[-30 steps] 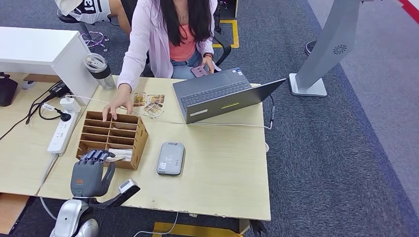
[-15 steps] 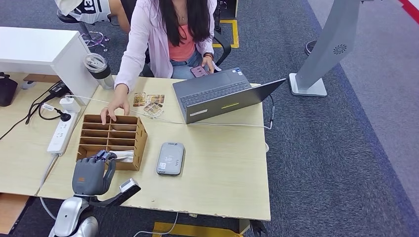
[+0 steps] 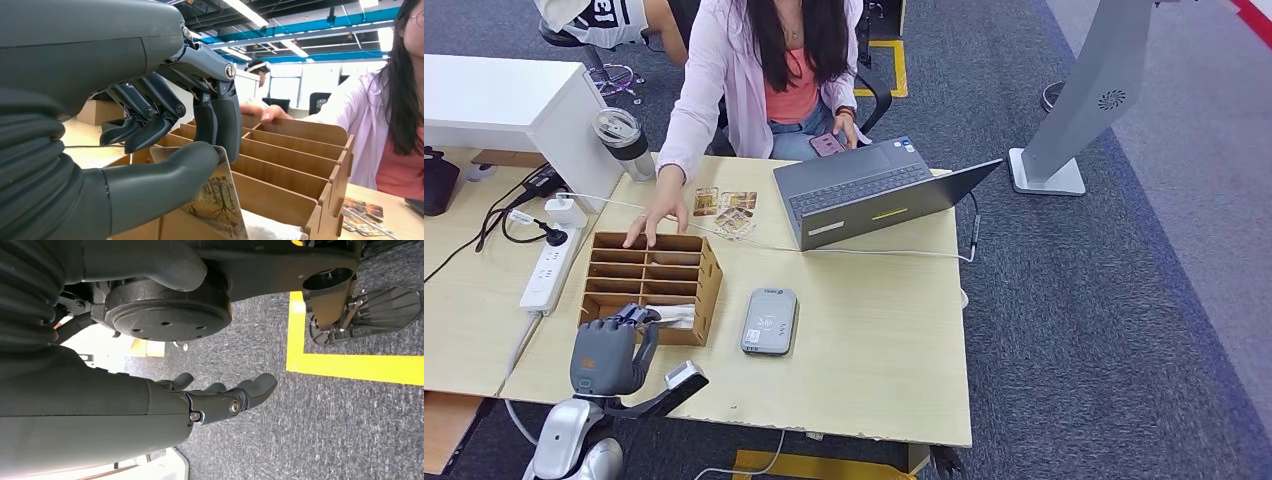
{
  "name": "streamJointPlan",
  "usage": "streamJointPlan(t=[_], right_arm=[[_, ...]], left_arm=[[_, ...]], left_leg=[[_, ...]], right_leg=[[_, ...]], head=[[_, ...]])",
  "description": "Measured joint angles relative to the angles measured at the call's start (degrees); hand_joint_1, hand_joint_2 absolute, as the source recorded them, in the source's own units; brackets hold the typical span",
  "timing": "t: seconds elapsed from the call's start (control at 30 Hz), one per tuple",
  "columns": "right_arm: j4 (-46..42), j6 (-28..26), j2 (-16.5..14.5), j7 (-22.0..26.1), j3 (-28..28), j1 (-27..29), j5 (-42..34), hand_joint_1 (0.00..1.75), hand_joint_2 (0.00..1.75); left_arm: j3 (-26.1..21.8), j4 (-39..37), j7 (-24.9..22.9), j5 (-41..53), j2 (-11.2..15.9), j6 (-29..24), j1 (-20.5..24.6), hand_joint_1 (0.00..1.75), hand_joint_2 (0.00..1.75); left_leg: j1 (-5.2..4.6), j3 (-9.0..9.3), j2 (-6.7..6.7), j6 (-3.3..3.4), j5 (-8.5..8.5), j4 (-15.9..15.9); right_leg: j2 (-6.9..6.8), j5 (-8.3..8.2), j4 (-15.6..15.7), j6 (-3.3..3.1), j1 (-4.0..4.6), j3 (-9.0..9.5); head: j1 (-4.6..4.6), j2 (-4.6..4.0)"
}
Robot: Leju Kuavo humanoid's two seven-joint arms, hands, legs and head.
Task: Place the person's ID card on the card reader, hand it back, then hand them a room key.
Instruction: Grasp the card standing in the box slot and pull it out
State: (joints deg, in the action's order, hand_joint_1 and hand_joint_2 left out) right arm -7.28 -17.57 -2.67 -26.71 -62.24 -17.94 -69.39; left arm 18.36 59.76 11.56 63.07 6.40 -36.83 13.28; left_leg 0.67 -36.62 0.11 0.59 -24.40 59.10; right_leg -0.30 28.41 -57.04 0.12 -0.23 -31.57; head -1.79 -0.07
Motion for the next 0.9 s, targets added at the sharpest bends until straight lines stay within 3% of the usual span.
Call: streamJointPlan(t=[0.53, 0.9], right_arm=[[0.00, -0.04, 0.00, 0.02, -0.01, 0.01, -0.37, 0.00, 1.75], [0.00, -0.26, 0.00, 0.33, -0.24, 0.03, -1.18, 0.00, 1.75]], left_arm=[[-0.07, 0.84, 2.46, -0.47, 0.00, -1.86, -0.35, 1.75, 1.75], [-1.85, 11.75, 7.61, -0.51, -0.64, -2.75, -5.38, 1.75, 1.75]], left_leg=[[0.00, -0.01, 0.00, 0.00, 0.00, 0.00], [0.00, -0.01, 0.00, 0.00, -0.01, 0.00]], right_leg=[[0.00, 0.00, 0.00, 0.00, 0.00, 0.00], [0.00, 0.01, 0.00, 0.00, 0.00, 0.00]], head=[[0.00, 0.00], [-0.01, 0.00]])
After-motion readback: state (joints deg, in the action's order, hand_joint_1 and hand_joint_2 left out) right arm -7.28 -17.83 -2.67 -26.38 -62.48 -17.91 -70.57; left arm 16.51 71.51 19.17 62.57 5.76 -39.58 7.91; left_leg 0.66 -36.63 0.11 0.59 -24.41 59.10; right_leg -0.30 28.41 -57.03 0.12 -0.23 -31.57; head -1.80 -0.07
